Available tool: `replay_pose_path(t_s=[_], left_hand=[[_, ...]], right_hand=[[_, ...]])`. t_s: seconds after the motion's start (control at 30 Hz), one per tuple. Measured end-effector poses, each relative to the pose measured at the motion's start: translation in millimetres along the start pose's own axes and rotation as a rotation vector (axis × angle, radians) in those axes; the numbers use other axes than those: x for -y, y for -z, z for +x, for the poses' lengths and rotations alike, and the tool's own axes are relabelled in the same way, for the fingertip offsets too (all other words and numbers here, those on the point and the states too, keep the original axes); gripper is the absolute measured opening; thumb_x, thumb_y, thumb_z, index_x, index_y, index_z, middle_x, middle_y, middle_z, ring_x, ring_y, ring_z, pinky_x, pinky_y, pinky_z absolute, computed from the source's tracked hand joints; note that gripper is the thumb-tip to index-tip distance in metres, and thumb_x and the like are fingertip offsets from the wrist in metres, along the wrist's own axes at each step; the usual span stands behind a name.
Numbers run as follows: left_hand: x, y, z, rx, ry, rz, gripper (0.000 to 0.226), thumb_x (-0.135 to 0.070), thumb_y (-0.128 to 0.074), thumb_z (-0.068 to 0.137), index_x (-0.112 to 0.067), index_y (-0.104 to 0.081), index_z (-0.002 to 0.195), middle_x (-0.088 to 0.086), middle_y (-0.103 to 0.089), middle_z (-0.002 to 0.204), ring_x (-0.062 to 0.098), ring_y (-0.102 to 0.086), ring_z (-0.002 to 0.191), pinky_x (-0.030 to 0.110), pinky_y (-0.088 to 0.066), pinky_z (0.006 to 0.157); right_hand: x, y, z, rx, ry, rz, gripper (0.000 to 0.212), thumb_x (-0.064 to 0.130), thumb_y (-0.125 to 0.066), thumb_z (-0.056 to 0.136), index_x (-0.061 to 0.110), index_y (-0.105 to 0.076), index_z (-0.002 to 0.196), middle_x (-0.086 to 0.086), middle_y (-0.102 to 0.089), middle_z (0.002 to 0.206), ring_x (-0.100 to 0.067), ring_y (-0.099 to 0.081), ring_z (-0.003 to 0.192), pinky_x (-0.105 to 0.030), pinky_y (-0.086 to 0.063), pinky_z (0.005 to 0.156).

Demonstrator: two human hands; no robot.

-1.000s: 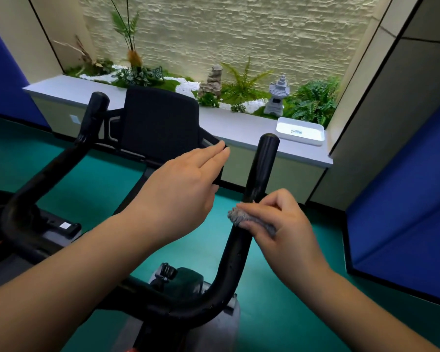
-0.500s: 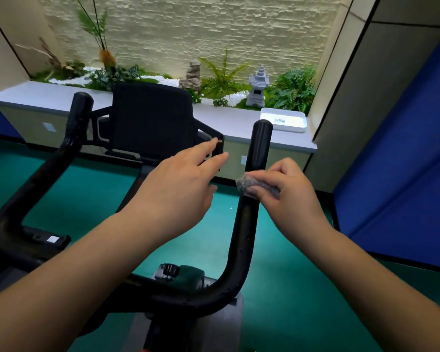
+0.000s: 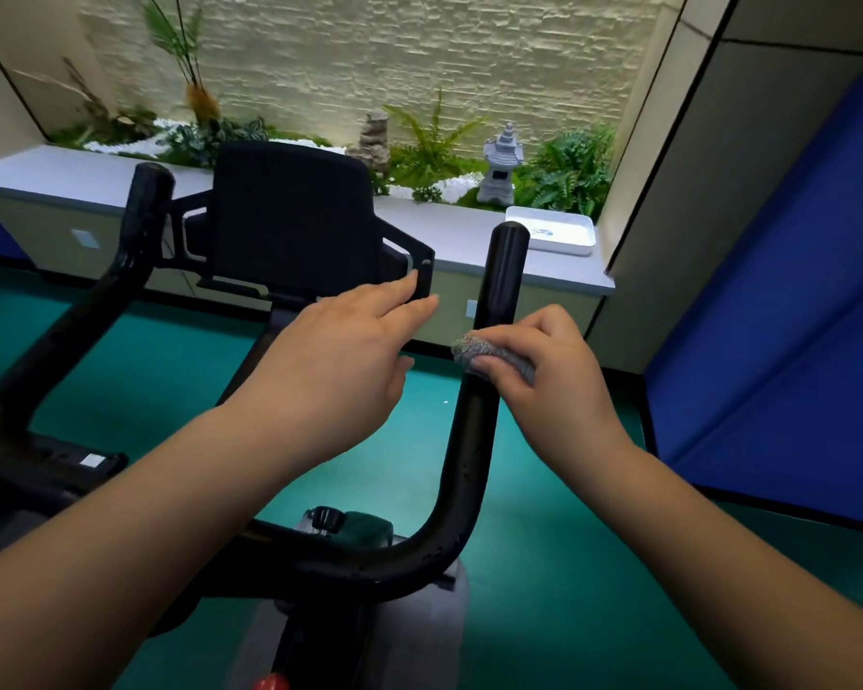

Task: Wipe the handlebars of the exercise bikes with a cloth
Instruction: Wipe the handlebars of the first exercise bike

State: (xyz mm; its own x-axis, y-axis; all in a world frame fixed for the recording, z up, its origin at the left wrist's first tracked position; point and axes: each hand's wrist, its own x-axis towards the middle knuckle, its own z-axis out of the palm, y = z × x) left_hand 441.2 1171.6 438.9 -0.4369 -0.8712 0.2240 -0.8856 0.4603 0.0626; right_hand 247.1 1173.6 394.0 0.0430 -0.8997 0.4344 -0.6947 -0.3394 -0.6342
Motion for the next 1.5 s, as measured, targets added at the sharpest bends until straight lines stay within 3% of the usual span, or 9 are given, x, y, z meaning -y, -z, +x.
replay_pose_path(t_s=[0.23,0.47,0.7,0.83,1.0,1.1,1.23,1.4,1.5], left_hand=[[-11,1,-2,-0.034,0.073,-0.004,0.057,-0.027,-0.053,0.094,-0.027,-0.033,0.147,-0.004,-0.032,0.154,0.018,-0.033,0.139,0.033,-0.027,0.113],[-21,-2,-8,-0.034,0.146,-0.009,0.056,-0.03,-0.05,0.095,-0.029,-0.03,0.148,-0.009,-0.028,0.155,0.015,-0.029,0.141,0.032,-0.025,0.113],[-22,4,-5,-0.03,0.165,0.01,0.056,-0.028,-0.053,0.094,-0.029,-0.034,0.146,-0.01,-0.035,0.151,0.013,-0.031,0.139,0.029,-0.026,0.112],[-21,6,-2,-0.01,0.152,0.035,0.056,-0.028,-0.052,0.094,-0.029,-0.033,0.147,-0.009,-0.037,0.15,0.013,-0.031,0.139,0.029,-0.026,0.112],[-19,6,-2,-0.013,0.142,0.027,0.055,-0.025,-0.054,0.093,-0.027,-0.036,0.145,-0.006,-0.041,0.148,0.016,-0.035,0.137,0.03,-0.029,0.11],[-17,6,-3,-0.008,0.133,0.024,0.055,-0.026,-0.052,0.094,-0.028,-0.035,0.146,-0.008,-0.039,0.149,0.016,-0.033,0.138,0.029,-0.028,0.111],[-16,5,-3,-0.026,0.135,0.008,0.053,-0.026,-0.052,0.095,-0.028,-0.036,0.146,-0.008,-0.04,0.149,0.014,-0.032,0.139,0.029,-0.028,0.111],[-15,3,-4,-0.037,0.127,-0.027,0.052,-0.025,-0.051,0.095,-0.027,-0.036,0.145,-0.008,-0.039,0.149,0.014,-0.032,0.138,0.028,-0.029,0.11],[-13,4,-4,-0.037,0.122,-0.027,0.052,-0.026,-0.049,0.096,-0.028,-0.035,0.146,-0.008,-0.038,0.15,0.014,-0.032,0.139,0.029,-0.029,0.11]], right_hand=[[4,3,-55,0.11,0.033,0.223,0.025,0.021,-0.073,0.079,0.025,-0.073,0.103,0.009,-0.049,0.09,0.007,-0.051,0.09,-0.004,-0.038,0.079],[-4,-15,-36,-0.153,-0.199,0.412,0.016,0.013,-0.069,0.085,0.026,-0.065,0.093,0.001,-0.053,0.095,0.006,-0.053,0.089,-0.003,-0.036,0.08],[-2,-34,-51,-0.163,-0.608,0.757,0.006,0.021,-0.057,0.094,0.016,-0.056,0.09,-0.001,-0.065,0.086,-0.007,-0.059,0.076,-0.028,-0.05,0.076],[-12,-37,-24,-0.136,-0.784,0.951,0.018,0.028,-0.051,0.098,0.011,-0.057,0.096,-0.007,-0.064,0.088,-0.02,-0.061,0.081,-0.047,-0.052,0.084],[4,-38,-62,0.036,-0.891,0.999,0.037,0.035,-0.049,0.098,-0.001,-0.058,0.096,-0.018,-0.064,0.083,-0.029,-0.062,0.076,-0.057,-0.054,0.08],[0,-31,-40,-0.005,-0.879,1.023,0.035,0.032,-0.047,0.099,0.0,-0.06,0.094,-0.018,-0.065,0.083,-0.027,-0.063,0.074,-0.05,-0.056,0.076],[2,-19,-21,0.055,-0.932,1.105,0.034,0.034,-0.043,0.101,0.007,-0.061,0.092,-0.006,-0.064,0.07,-0.018,-0.063,0.056,-0.028,-0.052,0.052],[15,-18,-52,0.135,-0.933,1.122,0.035,0.032,-0.044,0.101,0.007,-0.062,0.084,-0.009,-0.065,0.067,-0.02,-0.064,0.056,-0.028,-0.054,0.052],[12,-20,-38,0.052,-0.903,1.088,0.032,0.029,-0.044,0.101,0.009,-0.061,0.083,-0.006,-0.065,0.066,-0.017,-0.063,0.054,-0.028,-0.053,0.052]])
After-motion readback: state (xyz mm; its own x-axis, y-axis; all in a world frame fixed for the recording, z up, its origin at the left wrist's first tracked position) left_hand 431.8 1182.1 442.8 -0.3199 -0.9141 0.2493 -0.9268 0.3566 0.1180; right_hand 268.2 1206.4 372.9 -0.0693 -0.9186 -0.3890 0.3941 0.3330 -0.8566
